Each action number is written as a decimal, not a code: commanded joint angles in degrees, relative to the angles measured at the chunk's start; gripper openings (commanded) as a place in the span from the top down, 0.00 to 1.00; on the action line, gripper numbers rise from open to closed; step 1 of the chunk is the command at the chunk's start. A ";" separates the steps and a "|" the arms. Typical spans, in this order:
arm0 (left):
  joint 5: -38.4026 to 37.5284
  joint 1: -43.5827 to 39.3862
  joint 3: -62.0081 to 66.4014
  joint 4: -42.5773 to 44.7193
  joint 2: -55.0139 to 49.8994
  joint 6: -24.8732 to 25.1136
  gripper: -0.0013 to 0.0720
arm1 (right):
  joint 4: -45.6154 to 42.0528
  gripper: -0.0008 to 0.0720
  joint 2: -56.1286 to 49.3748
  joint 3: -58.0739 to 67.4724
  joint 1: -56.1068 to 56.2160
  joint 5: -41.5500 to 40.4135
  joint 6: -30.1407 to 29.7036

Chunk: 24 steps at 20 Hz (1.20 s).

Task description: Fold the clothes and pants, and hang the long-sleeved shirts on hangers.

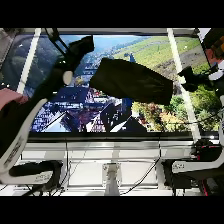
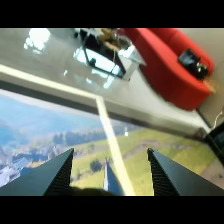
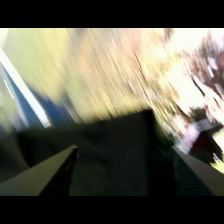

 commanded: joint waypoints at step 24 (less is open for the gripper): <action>-35.67 -0.98 0.02 2.25 25.88 6.12 0.25 | -6.12 0.03 -19.91 16.87 -3.80 38.23 -15.91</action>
